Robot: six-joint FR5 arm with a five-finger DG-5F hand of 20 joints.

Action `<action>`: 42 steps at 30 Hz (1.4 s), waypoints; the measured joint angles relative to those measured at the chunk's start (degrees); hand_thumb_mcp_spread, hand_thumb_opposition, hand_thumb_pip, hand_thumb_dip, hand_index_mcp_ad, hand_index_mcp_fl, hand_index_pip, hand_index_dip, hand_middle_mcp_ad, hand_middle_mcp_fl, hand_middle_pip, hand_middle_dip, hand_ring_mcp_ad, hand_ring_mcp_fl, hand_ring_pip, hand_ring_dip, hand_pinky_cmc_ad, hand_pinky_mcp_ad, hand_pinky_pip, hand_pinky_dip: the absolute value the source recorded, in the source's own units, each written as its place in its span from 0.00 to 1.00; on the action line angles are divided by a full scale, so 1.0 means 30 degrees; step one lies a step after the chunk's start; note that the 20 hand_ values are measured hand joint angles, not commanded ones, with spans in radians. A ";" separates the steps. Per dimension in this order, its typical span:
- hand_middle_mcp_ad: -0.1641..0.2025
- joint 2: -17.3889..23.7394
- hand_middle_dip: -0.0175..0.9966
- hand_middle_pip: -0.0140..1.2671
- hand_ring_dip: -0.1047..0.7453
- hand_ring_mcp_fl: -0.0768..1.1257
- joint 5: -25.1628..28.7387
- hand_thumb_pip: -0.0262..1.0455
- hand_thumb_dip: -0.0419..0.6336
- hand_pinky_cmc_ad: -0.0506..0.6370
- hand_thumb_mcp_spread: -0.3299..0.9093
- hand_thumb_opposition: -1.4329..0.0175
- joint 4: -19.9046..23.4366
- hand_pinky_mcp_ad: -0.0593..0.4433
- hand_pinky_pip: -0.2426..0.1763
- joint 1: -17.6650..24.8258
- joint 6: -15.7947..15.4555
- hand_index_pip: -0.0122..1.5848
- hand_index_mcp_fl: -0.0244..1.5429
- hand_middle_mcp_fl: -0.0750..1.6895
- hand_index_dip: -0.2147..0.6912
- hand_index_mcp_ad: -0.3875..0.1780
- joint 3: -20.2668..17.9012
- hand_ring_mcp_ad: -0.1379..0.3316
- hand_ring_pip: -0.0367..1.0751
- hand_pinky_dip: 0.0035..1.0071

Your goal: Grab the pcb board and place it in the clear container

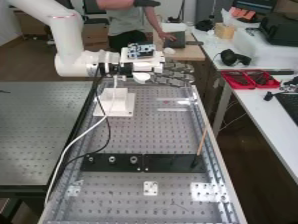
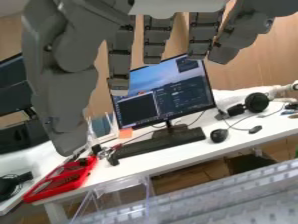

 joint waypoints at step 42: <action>0.42 0.6248 0.14 0.12 0.11 0.06 -0.0338 0.27 0.32 0.51 0.67 0.49 -0.3392 0.38 0.36 -0.1800 -0.2997 0.06 0.25 0.04 0.77 0.47 -0.1547 0.65 0.11 0.17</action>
